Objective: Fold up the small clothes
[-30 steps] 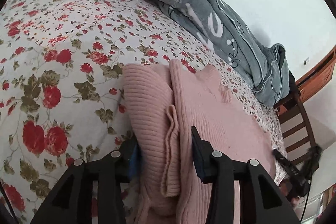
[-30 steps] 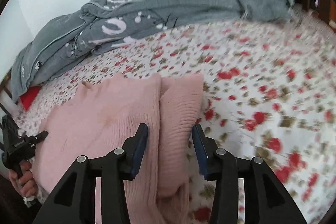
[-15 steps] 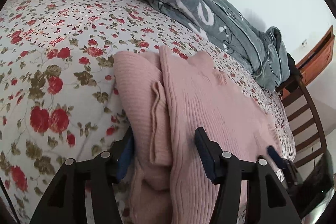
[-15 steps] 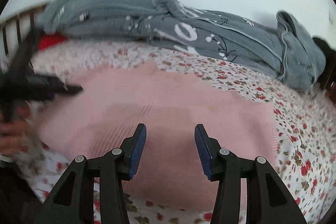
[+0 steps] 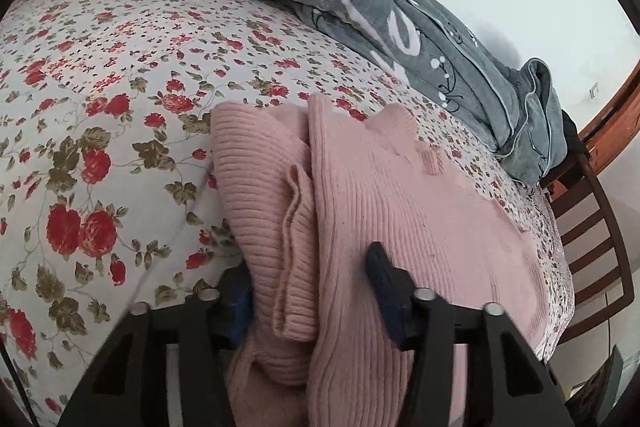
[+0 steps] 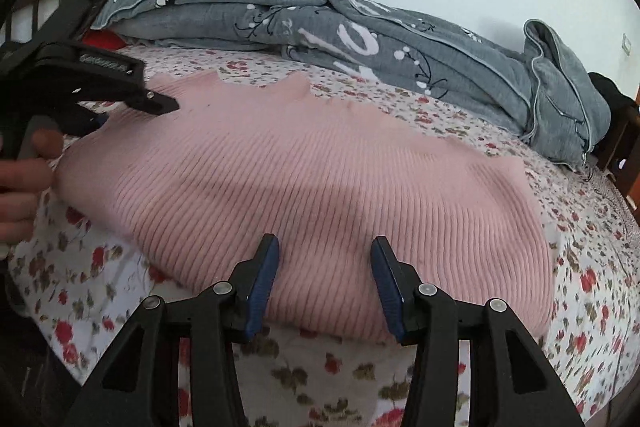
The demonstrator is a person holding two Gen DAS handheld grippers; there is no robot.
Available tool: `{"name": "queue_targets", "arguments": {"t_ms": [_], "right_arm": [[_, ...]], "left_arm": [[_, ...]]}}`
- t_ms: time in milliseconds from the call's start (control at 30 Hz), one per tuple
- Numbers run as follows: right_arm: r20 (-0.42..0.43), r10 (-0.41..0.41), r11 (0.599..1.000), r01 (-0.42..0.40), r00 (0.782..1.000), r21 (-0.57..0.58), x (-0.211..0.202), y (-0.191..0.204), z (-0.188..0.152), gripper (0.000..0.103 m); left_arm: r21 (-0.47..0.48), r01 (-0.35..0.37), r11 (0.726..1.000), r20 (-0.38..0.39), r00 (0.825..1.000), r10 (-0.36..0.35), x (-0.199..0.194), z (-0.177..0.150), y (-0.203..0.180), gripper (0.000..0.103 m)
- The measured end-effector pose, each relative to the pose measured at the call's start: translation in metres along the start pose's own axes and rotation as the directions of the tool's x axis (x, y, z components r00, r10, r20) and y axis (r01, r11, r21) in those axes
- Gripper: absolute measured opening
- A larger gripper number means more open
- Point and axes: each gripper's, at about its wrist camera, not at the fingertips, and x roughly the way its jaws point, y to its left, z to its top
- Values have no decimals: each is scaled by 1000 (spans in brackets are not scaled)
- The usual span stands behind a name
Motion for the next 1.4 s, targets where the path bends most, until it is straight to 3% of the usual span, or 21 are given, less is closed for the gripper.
{"name": "queue_targets", "arguments": {"t_ms": [67, 167, 300, 467, 667, 867, 1033, 1133, 1200, 1233, 1333, 1400], "right_arm": [[6, 39, 999, -39, 999, 1, -6, -4, -4, 47], [20, 125, 992, -125, 992, 24, -19, -17, -11, 47], [60, 201, 973, -207, 978, 101, -41, -49, -20, 47], [84, 140, 971, -153, 987, 183, -56, -97, -28, 47], [81, 93, 942, -114, 992, 317, -63, -155, -38, 47], [85, 23, 902, -57, 996, 427, -79, -206, -50, 47], [71, 21, 865, -53, 997, 499, -87, -229, -62, 47], [53, 48, 853, -68, 997, 518, -86, -237, -68, 47], [48, 74, 848, -88, 996, 523, -86, -238, -69, 47], [50, 85, 845, -99, 995, 525, -86, -239, -69, 47], [84, 150, 828, -171, 985, 535, -83, -238, -55, 48], [110, 195, 814, -224, 974, 536, -80, -235, -41, 54]], "left_arm": [[-23, 2, 1000, -3, 1000, -2, -3, 2, 2, 29], [-48, 19, 999, 23, 1000, -18, -12, 5, -1, 25], [-2, -27, 1000, 27, 999, 27, -24, 15, -29, 23], [35, 3, 999, 23, 1000, -4, -40, 28, -80, 22], [105, 11, 994, 7, 1000, -12, -47, 26, -159, 22], [182, 30, 983, -95, 995, -12, 6, -2, -251, 22], [250, 52, 967, -241, 970, 10, 59, -43, -296, 29], [224, 194, 955, -312, 943, -118, 60, -51, -299, 30], [188, 289, 939, -316, 923, -221, 46, -47, -294, 34], [186, 305, 934, -303, 922, -241, 38, -44, -291, 36], [231, 226, 946, -211, 961, -178, 12, -35, -279, 41], [255, 161, 953, -152, 981, -125, -5, -30, -259, 41]]}}
